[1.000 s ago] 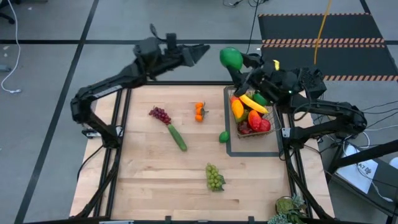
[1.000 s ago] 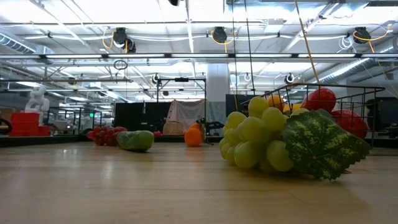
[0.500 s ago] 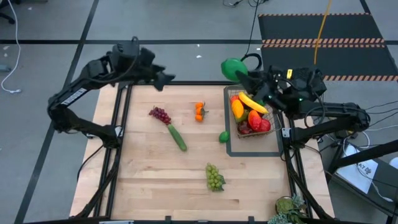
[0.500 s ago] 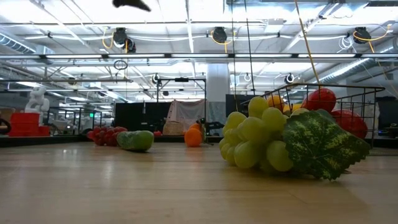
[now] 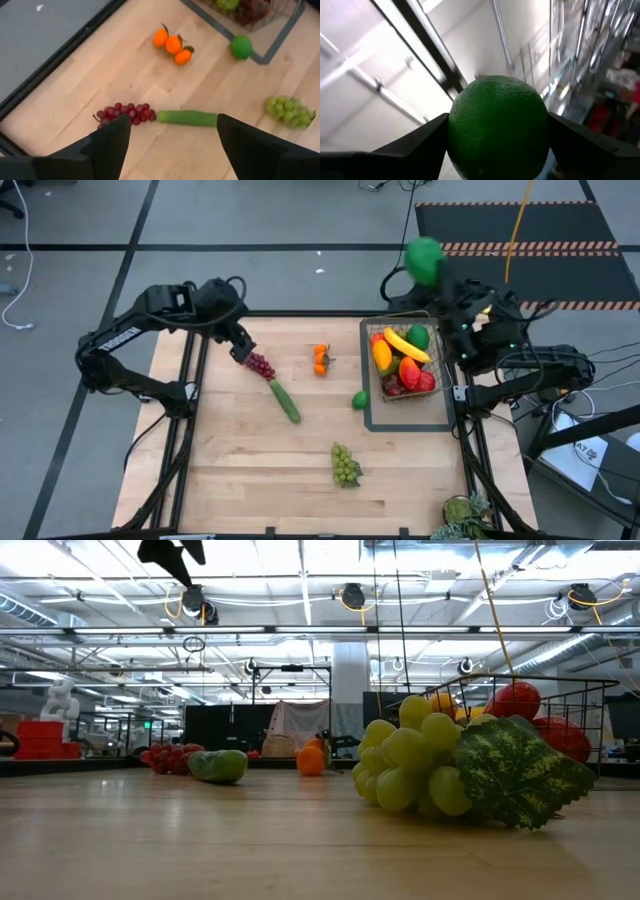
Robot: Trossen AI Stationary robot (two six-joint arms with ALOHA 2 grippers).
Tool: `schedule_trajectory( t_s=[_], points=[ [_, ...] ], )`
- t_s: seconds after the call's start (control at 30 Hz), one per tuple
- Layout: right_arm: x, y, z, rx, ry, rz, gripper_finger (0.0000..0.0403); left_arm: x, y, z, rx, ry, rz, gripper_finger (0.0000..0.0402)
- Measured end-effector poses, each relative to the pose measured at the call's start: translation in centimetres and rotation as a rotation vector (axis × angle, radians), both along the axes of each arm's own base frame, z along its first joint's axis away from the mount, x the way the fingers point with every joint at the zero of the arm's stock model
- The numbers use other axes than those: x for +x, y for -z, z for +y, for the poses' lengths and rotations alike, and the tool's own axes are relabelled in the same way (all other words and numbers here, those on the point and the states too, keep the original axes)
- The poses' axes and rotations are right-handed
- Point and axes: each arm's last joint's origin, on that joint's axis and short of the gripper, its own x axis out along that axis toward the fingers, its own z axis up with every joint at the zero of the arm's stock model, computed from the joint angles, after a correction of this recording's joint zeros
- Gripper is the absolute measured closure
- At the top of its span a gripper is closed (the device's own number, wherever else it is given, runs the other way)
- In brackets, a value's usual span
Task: Build produce basket
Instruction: Put the top green lime into the wire basket
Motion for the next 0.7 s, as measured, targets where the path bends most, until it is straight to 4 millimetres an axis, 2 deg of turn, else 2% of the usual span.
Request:
schedule_trajectory(
  t_s=[0.13,0.37,0.7],
  points=[
    [-1.1,-0.5,-0.4,0.052,0.057,-0.114,0.0101,0.4,1.1,-0.3,-0.006,0.03,0.037,0.0119],
    [-1.4,-0.7,-0.6,0.023,0.04,-0.132,0.0101,1.2,3.1,-1.0,-0.041,0.046,0.092,0.0122],
    [-0.5,-0.3,-0.6,0.025,-0.007,-0.093,0.0101,1.7,3.4,-2.8,-0.048,0.118,0.097,0.0132]
  ],
)
